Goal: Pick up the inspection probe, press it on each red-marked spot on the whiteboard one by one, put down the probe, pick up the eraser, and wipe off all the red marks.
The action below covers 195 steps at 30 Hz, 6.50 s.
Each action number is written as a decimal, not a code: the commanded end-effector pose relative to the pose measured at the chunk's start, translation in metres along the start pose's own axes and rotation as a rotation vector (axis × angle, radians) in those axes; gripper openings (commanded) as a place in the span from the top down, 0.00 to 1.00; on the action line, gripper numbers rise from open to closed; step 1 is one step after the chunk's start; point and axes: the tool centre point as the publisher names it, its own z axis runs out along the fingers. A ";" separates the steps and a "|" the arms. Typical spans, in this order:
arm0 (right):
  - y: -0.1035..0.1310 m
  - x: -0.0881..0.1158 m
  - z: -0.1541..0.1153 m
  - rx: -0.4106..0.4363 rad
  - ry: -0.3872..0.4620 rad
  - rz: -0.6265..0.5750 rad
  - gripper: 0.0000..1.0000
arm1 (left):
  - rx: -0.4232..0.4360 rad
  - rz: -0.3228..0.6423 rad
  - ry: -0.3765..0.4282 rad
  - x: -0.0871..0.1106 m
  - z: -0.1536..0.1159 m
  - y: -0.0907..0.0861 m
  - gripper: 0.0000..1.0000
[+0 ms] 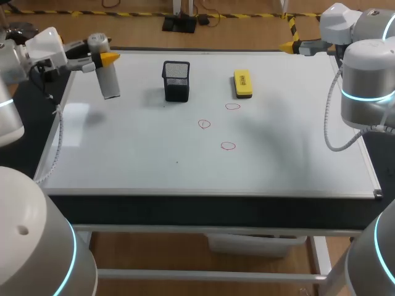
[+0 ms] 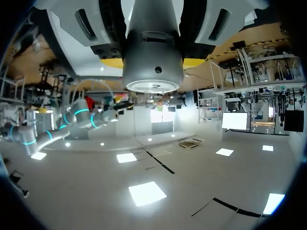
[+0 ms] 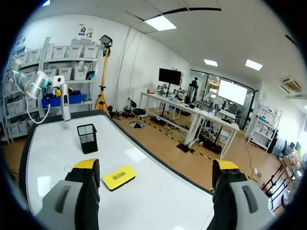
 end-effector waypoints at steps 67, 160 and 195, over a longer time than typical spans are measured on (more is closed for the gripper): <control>-0.053 0.093 0.113 0.466 1.249 -1.759 0.00 | 0.005 0.002 0.000 0.000 0.000 0.000 1.00; -0.130 0.099 0.117 0.379 1.467 -1.842 1.00 | 0.005 0.002 0.000 0.000 0.000 0.000 1.00; -0.182 0.012 -0.022 0.563 1.325 -1.587 1.00 | 0.005 0.002 0.000 0.000 0.000 0.000 1.00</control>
